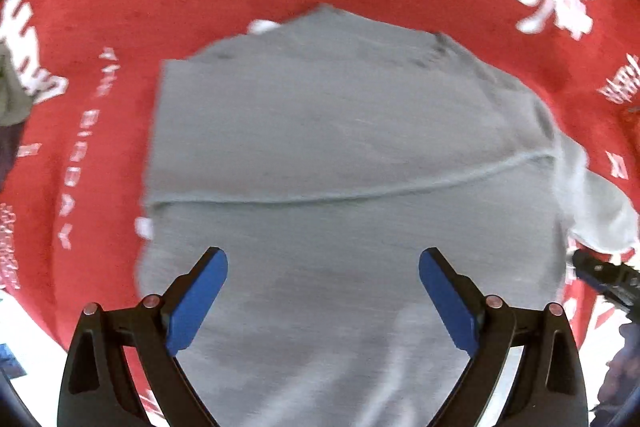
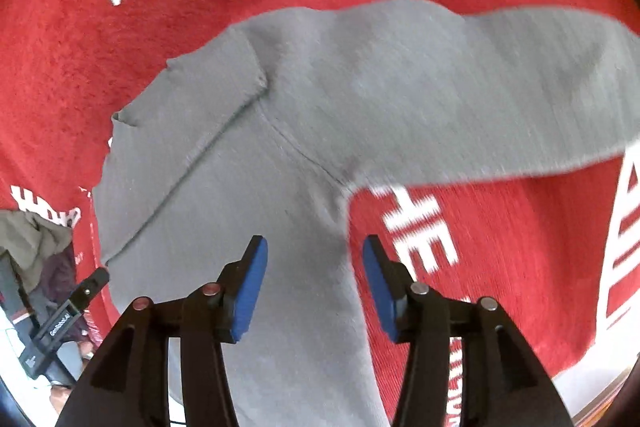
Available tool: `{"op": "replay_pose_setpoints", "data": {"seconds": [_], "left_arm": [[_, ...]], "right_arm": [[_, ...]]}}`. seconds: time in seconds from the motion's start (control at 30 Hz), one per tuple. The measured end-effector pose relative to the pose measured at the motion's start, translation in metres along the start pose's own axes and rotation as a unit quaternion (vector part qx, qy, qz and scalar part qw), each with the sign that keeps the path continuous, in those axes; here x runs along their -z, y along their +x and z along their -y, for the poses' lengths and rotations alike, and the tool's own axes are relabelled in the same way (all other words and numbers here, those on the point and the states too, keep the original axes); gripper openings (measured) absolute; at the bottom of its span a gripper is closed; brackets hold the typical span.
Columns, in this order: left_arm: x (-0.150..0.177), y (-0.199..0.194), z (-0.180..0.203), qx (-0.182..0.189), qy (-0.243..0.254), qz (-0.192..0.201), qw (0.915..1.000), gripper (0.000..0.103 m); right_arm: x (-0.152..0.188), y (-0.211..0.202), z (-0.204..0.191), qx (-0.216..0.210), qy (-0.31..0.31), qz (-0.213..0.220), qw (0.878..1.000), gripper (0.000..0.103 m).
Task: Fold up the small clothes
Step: 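Grasp the sweater's side edge with the right tool, then lift the side and sleeve with the right tool and fold across the body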
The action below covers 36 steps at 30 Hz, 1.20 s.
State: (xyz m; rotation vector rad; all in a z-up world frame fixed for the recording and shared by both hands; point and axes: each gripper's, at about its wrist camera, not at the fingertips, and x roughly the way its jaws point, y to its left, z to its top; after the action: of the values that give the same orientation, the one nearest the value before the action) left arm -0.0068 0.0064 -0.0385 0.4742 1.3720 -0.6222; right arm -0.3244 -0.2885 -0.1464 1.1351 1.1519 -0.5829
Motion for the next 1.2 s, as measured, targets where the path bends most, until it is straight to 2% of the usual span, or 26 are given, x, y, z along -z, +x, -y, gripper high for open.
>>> {"op": "replay_pose_setpoints", "data": {"seconds": [0.17, 0.37, 0.43, 0.57, 0.67, 0.8, 0.83, 0.87, 0.9, 1.0, 1.13, 1.2], "left_arm": [[0.004, 0.006, 0.046, 0.003, 0.038, -0.003, 0.9993, 0.097], [-0.006, 0.008, 0.076, -0.006, 0.056, 0.005, 0.9984, 0.097], [-0.015, 0.010, 0.079, -0.018, 0.056, 0.016, 0.9982, 0.097], [-0.035, 0.013, 0.073, -0.037, 0.036, 0.039, 0.9979, 0.097], [-0.051, 0.023, 0.062, -0.053, 0.014, 0.044, 0.9975, 0.097], [-0.060, 0.039, 0.049, -0.079, 0.010, 0.043, 0.9959, 0.097], [-0.060, 0.042, 0.046, -0.081, 0.007, 0.040, 0.9958, 0.097], [-0.059, 0.044, 0.043, -0.081, 0.004, 0.038, 0.9959, 0.097], [-0.059, 0.045, 0.040, -0.080, 0.000, 0.037, 0.9961, 0.097], [-0.054, 0.049, 0.034, -0.078, -0.001, 0.032, 0.9964, 0.097], [-0.046, 0.058, 0.028, -0.073, 0.001, 0.022, 0.9971, 0.097], [-0.046, 0.057, 0.028, -0.074, 0.005, 0.021, 0.9970, 0.097]], "right_arm": [[0.005, -0.001, 0.025, -0.024, 0.032, 0.005, 0.999, 0.054], [0.004, -0.009, 0.055, -0.055, 0.069, 0.022, 0.996, 0.054], [-0.005, -0.008, 0.049, -0.110, 0.075, 0.032, 0.991, 0.054], [-0.034, 0.005, 0.020, -0.181, 0.065, 0.044, 0.980, 0.054], [-0.059, 0.032, -0.003, -0.205, 0.070, 0.036, 0.976, 0.054], [-0.080, 0.067, -0.013, -0.231, 0.120, 0.022, 0.965, 0.052], [-0.083, 0.069, -0.014, -0.236, 0.133, 0.026, 0.962, 0.040], [-0.084, 0.070, -0.017, -0.231, 0.134, 0.023, 0.963, 0.027], [-0.084, 0.070, -0.019, -0.224, 0.130, 0.019, 0.966, 0.008], [-0.078, 0.059, -0.027, -0.210, 0.094, 0.025, 0.973, 0.007], [-0.070, 0.059, -0.028, -0.154, 0.044, 0.018, 0.987, 0.010], [-0.068, 0.061, -0.028, -0.151, 0.037, 0.014, 0.988, 0.012]]}}
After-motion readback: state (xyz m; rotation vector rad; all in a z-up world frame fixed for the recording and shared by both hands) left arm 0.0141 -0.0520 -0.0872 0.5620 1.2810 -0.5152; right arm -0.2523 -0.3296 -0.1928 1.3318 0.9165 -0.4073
